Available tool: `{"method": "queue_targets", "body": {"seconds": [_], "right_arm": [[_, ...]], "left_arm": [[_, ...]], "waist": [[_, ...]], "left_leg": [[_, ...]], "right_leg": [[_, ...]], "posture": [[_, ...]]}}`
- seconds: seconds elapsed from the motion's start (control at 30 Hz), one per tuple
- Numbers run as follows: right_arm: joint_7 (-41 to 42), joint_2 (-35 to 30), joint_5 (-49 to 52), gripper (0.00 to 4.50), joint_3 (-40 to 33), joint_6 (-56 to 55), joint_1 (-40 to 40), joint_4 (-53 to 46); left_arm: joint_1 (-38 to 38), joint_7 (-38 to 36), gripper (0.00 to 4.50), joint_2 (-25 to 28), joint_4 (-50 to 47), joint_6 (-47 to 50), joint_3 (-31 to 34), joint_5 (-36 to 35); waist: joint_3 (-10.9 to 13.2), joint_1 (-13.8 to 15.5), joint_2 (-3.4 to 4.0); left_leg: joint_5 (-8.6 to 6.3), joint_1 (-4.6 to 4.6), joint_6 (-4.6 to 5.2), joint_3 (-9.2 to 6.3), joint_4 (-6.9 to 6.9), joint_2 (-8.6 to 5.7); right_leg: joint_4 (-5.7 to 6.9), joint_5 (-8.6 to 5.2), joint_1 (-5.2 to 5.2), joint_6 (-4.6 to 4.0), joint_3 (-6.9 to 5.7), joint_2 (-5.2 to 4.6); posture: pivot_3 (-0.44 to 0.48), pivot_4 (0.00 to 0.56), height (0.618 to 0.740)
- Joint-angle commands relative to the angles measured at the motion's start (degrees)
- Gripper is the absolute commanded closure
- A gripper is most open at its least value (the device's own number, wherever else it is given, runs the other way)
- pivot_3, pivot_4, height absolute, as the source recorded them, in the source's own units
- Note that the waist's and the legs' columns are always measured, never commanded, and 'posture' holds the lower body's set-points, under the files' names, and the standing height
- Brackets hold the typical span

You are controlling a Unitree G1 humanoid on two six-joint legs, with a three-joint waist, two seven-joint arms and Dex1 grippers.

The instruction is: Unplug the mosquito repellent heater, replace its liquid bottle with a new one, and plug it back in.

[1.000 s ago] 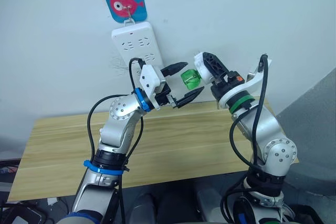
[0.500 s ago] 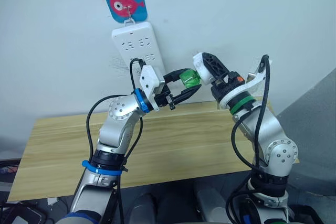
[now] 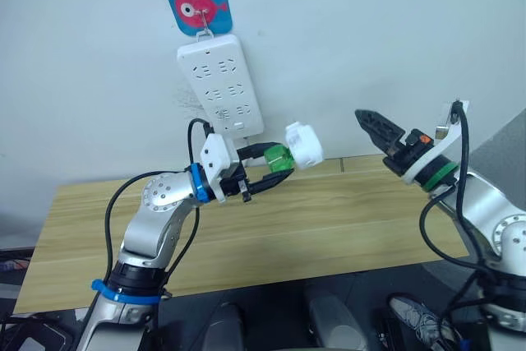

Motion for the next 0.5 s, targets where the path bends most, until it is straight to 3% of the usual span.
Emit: {"method": "queue_targets", "body": {"seconds": [0.03,0.1,0.23,0.5], "right_arm": [[14.56,-6.13,-0.18,0.00,2.18,8.96,-1.29,1.99],[20.53,-9.54,6.05,0.00,3.00,15.49,-2.86,6.62],[27.79,-13.14,6.67,0.00,6.15,23.03,-6.95,11.96],[31.70,-9.41,3.60,0.00,10.44,26.23,-11.95,14.38]], "left_arm": [[-0.15,-3.52,2.21,1.32,-0.75,-7.50,-0.60,2.06],[-0.40,-4.57,2.21,1.64,0.13,-9.43,-0.80,2.49],[-1.10,-6.56,2.21,1.86,1.60,-12.04,-1.07,2.44],[-2.19,-10.88,2.21,2.51,2.76,-14.49,-2.38,1.66]], "waist": [[0.00,0.34,0.00],[0.00,0.93,0.00],[0.02,1.56,-0.01],[0.03,1.91,-0.02]], "left_leg": [[0.00,0.02,0.00,0.01,-0.01,0.01],[0.00,0.01,0.01,0.04,0.01,0.03],[0.00,-0.01,0.01,0.04,0.07,0.01],[-0.01,-0.04,0.02,0.02,0.05,0.02]], "right_leg": [[0.00,0.00,0.00,0.00,0.01,0.02],[-0.01,0.01,0.00,-0.02,0.03,0.04],[-0.05,0.04,0.04,-0.03,0.04,0.02],[-0.10,0.04,0.03,-0.02,0.00,0.03]], "posture": [[-0.150,0.190,0.725],[-0.145,0.194,0.725],[-0.138,0.200,0.725],[-0.131,0.205,0.725]]}}
